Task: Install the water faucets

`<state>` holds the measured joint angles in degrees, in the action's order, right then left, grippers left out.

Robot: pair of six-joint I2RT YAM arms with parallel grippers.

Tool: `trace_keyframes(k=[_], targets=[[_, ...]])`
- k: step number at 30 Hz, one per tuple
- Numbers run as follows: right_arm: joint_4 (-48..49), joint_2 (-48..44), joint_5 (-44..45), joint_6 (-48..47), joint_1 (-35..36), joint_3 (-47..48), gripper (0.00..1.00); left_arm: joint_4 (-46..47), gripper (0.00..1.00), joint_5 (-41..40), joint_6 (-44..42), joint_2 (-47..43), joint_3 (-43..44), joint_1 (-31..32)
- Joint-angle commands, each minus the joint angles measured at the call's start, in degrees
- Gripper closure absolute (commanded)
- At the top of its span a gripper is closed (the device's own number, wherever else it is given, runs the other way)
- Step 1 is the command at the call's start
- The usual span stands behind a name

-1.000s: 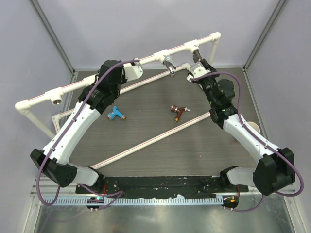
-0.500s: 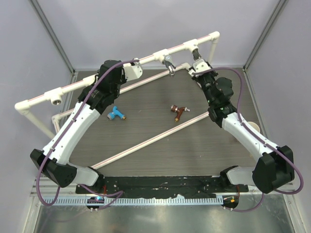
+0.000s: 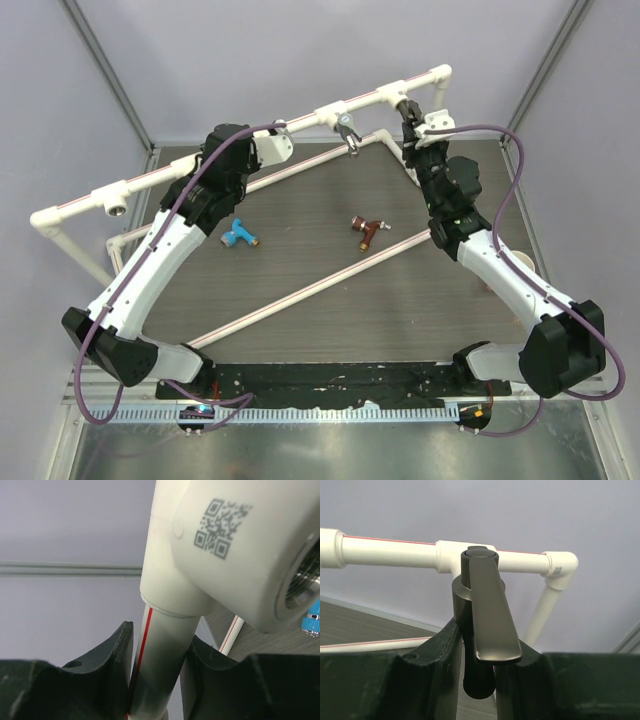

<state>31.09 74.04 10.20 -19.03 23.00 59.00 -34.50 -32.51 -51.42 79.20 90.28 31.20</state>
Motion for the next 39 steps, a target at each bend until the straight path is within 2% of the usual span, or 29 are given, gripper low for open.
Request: trace_keyframes(k=[1, 20, 29, 39], targets=[[3.54, 1.46, 0.52, 16.53, -0.41, 3.14, 0.99, 1.63, 1.00, 3.51, 11.16, -3.00, -0.63, 1.41], [2.22, 2.95, -8.52, 51.27, -10.08, 3.40, 0.99, 1.45, 1.00, 4.03, 11.08, -3.79, -0.72, 1.85], [0.72, 4.01, -11.69, 66.04, -11.75, 4.46, 0.99, 1.46, 1.00, 4.21, 11.08, -4.14, -0.81, 2.11], [3.88, 5.68, -11.25, 82.82, -12.28, 2.52, 0.99, 1.54, 1.00, 4.30, 11.08, -4.58, -0.81, 2.46]])
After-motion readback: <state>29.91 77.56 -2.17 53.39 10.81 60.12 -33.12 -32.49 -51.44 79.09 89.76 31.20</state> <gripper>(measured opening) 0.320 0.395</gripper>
